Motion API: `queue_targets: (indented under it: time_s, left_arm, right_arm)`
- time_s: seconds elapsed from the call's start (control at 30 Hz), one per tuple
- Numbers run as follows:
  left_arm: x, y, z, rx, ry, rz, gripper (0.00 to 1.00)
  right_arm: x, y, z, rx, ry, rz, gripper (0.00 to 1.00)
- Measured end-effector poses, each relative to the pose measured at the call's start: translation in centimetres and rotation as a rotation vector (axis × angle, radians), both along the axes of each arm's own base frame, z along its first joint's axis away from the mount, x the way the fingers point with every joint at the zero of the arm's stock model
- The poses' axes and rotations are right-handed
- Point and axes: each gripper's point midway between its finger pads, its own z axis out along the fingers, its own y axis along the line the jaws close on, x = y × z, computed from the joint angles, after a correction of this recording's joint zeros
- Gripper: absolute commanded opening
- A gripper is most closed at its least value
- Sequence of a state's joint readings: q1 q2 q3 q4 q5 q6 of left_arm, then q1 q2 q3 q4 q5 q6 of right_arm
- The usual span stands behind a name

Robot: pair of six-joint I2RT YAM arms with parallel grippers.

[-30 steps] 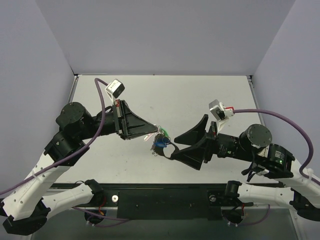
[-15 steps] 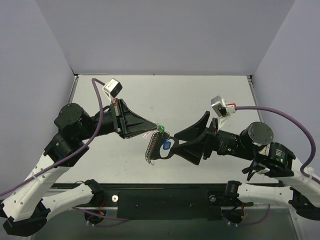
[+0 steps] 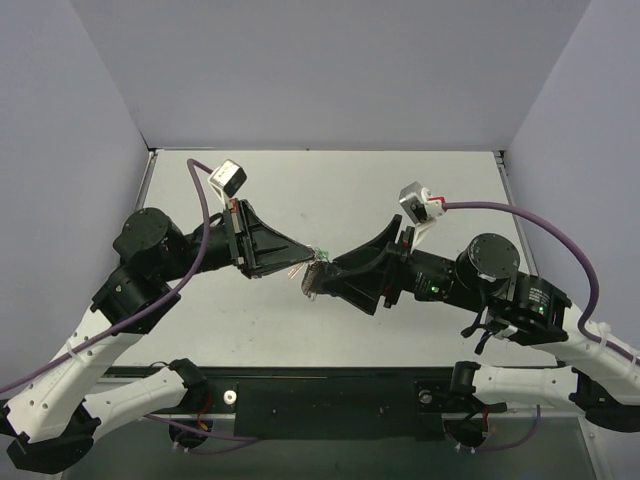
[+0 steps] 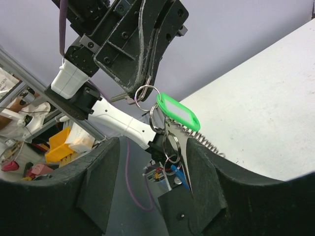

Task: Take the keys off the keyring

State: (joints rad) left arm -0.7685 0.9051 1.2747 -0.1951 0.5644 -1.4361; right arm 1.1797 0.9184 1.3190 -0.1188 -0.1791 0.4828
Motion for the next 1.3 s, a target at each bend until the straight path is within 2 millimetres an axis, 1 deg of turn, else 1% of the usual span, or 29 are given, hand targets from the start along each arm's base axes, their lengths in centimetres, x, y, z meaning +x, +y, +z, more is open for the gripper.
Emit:
queue_targets:
  time_s: [0.07, 0.13, 0.2, 0.23, 0.27, 0.33, 0.4, 0.43, 0.63, 0.77, 0.83, 0.87, 0.93, 1.0, 1.03, 1.13, 1.3]
  left_arm:
    - [0.0, 0.0, 0.0, -0.001, -0.001, 0.0, 0.0]
    - [0.0, -0.1, -0.1, -0.002, -0.003, 0.0, 0.0]
    - [0.0, 0.0, 0.1, -0.007, -0.007, -0.001, 0.0]
    - [0.0, 0.0, 0.1, -0.01, -0.01, -0.001, 0.0]
    - [0.0, 0.0, 0.2, -0.012, -0.012, -0.002, 0.0]
    - [-0.1, 0.0, 0.3, -0.014, -0.016, -0.003, 0.0]
    - [-0.2, 0.0, 0.3, -0.015, -0.017, -0.007, 0.0]
    - [-0.2, 0.1, 0.3, -0.015, -0.019, -0.008, 0.0]
    - [-0.7, 0.2, 0.5, -0.019, -0.035, -0.033, 0.0]
    - [-1.2, 0.3, 0.6, -0.021, -0.049, -0.053, 0.0]
    - [-1.4, 0.3, 0.5, -0.019, -0.06, -0.067, 0.0]
    - [-1.6, 0.3, 0.5, -0.016, -0.068, -0.074, 0.0]
    - [-1.8, 0.3, 0.3, -0.011, -0.082, -0.084, 0.0]
    - [-1.9, 0.3, 0.1, 0.001, -0.096, -0.091, 0.0]
    - [-1.9, 0.3, -0.2, 0.009, -0.102, -0.09, 0.0]
    - [-1.8, 0.2, -0.9, 0.036, -0.114, -0.084, 0.0]
    - [-1.4, 0.1, -2.7, 0.106, -0.121, -0.07, 0.0]
  right_arm:
    - [0.2, 0.2, 0.0, -0.004, -0.005, -0.003, 0.49]
    - [0.4, 0.4, 0.0, -0.005, -0.008, -0.009, 0.44]
    - [0.6, 0.7, 0.0, -0.008, -0.012, -0.017, 0.35]
    - [0.8, 0.8, -0.1, -0.01, -0.013, -0.021, 0.24]
    - [0.9, 0.9, -0.2, -0.013, -0.014, -0.028, 0.2]
    - [1.2, 1.0, -0.3, -0.017, -0.016, -0.04, 0.05]
    - [1.4, 1.0, -0.3, -0.019, -0.023, -0.048, 0.0]
    - [1.4, 1.0, -0.2, -0.018, -0.024, -0.05, 0.0]
    - [1.6, 0.4, 0.2, -0.008, -0.04, -0.07, 0.0]
    - [1.3, -0.2, 0.7, 0.005, -0.059, -0.066, 0.0]
    - [1.1, -0.5, 0.9, 0.01, -0.067, -0.056, 0.15]
    - [0.8, -0.5, 1.0, 0.01, -0.069, -0.046, 0.3]
    - [0.5, -0.6, 0.7, 0.002, -0.065, -0.029, 0.46]
    - [0.3, -0.6, 0.2, -0.017, -0.057, -0.016, 0.53]
    - [0.1, -0.6, -0.1, -0.028, -0.052, -0.01, 0.55]
    - [-0.1, -0.6, -0.9, -0.059, -0.042, 0.006, 0.55]
    - [-0.5, -1.0, -1.5, -0.083, -0.032, 0.02, 0.5]
